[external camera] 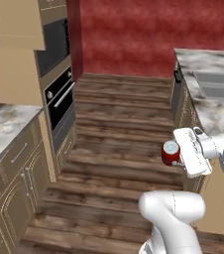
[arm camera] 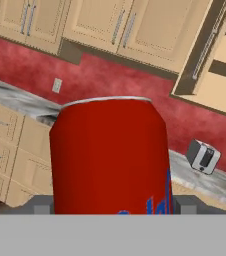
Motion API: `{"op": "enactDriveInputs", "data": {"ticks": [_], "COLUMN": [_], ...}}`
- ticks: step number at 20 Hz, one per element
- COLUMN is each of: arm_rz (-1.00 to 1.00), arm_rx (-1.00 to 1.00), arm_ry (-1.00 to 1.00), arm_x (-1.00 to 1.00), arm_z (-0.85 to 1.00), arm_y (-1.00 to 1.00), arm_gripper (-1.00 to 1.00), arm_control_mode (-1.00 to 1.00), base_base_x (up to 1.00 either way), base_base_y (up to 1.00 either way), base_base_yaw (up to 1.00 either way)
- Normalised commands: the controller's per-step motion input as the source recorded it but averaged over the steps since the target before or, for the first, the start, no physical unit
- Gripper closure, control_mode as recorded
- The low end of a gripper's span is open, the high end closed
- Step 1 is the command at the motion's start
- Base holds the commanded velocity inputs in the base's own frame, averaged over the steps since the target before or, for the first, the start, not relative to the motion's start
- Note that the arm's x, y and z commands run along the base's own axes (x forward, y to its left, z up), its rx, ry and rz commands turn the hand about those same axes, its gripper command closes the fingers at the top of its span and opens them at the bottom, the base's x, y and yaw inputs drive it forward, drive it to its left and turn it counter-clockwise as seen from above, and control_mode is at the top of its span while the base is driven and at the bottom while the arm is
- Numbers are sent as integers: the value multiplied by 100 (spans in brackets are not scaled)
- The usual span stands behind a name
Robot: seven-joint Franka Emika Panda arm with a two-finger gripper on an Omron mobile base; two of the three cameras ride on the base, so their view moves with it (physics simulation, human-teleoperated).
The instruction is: Pick the can from the counter and place it in the open cabinet.
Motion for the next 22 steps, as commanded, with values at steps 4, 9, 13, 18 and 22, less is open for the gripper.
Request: {"op": "enactDriveInputs", "data": {"ticks": [4,9,13,18,22], "arm_rz": [0,0,0,0,0], "arm_rx": [0,0,0,0,0], "arm_ry": [0,0,0,0,0], "arm_x": [0,0,0,0,0], "arm_z": [0,0,0,0,0], "arm_y": [0,0,0,0,0], "arm_gripper": [100,100,100,100,100], "arm_control_mode": [100,100,100,100,100], "base_base_x": [0,1,16,28,35], "base_base_y": [41,41,36,27,20], "base_base_yaw": [28,26,24,22,22]}}
